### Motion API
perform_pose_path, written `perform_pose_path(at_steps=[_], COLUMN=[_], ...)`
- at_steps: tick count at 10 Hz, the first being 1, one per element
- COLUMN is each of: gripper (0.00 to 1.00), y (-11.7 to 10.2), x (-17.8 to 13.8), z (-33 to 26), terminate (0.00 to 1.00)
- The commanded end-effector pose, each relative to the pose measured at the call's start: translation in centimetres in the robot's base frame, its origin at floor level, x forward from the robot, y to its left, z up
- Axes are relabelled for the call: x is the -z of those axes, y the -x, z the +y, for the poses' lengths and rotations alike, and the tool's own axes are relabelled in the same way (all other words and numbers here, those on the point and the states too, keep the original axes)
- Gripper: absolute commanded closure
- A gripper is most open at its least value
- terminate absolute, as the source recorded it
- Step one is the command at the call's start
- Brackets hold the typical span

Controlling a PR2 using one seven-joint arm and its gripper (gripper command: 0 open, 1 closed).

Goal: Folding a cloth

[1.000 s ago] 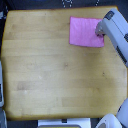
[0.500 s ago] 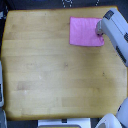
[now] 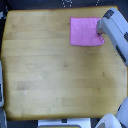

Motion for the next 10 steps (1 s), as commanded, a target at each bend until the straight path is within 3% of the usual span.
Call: perform_pose_path(at_steps=[1,7,10], gripper=[1.00,1.00,1.00], y=[-1.5,-3.4,-3.0], x=[-3.7,-5.3,-5.4], z=[5.2,18.7,22.6], terminate=[0.00,0.00,0.00])
